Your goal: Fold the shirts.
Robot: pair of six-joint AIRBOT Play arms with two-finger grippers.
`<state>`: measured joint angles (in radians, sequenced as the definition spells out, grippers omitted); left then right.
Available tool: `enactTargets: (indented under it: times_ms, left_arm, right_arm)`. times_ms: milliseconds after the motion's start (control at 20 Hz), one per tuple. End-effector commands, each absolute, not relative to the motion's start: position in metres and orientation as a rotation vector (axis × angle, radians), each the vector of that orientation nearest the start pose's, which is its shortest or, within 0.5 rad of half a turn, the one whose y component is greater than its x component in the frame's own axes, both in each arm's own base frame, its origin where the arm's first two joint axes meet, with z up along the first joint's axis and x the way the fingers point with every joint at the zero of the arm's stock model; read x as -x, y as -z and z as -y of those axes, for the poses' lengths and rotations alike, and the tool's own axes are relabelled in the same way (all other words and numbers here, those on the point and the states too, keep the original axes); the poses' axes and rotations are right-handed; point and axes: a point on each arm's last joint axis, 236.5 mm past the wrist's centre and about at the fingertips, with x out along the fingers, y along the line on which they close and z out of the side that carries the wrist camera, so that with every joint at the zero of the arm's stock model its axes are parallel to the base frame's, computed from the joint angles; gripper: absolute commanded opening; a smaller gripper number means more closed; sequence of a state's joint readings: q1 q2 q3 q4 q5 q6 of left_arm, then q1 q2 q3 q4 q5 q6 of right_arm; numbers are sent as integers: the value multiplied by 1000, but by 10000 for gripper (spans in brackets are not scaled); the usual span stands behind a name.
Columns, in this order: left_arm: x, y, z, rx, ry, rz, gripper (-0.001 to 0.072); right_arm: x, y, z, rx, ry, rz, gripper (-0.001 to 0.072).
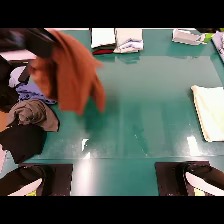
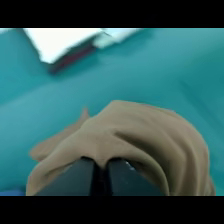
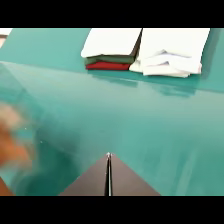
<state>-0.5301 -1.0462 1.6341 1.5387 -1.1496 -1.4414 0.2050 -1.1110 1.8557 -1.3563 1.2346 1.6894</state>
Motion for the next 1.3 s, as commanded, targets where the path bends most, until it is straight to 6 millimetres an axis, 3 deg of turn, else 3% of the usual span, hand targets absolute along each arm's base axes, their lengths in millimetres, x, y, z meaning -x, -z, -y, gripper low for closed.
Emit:
enactTargets:
  times_ms: [0, 50, 150, 200, 300, 450, 550, 650, 750, 900, 1050, 1250]
  left_arm:
    - [-289, -230, 303, -307, 871, -698, 33]
    - [-281, -206, 323, -325, 916, -741, 39]
    - [-276, -168, 350, -345, 957, -806, 554]
    - [-280, -156, 352, -361, 950, -830, 570]
    - [-308, -152, 327, -375, 842, -830, 541]
    - [-375, -157, 236, -283, 532, -852, 541]
    - [-397, -134, 191, -204, 420, -930, 541]
    - [-400, -87, 172, -181, 378, -1055, 541]
    - [-394, -34, 175, -180, 380, -1183, 541]
    - [-383, 23, 207, -93, 475, -1332, 541]
    - [-375, 53, 220, -72, 501, -1410, 542]
    - [-370, 73, 225, -70, 512, -1447, 543]
  right_arm:
    - [-376, -361, -128, -179, -356, -529, 19]
    - [-375, -359, -128, -177, -356, -539, 19]
    - [-373, -357, -127, -174, -356, -552, 19]
    - [-372, -355, -127, -173, -355, -559, 19]
    - [-370, -351, -127, -169, -355, -578, 19]
    - [-370, -350, -127, -167, -354, -584, 19]
    - [-369, -349, -127, -167, -354, -587, 19]
    - [-371, -348, -127, -168, -354, -587, 19]
    - [-372, -344, -127, -168, -353, -597, 19]
    - [-374, -326, -128, -167, -349, -645, 19]
    - [-376, -304, -129, -166, -342, -698, 19]
    - [-378, -286, -129, -166, -336, -740, 19]
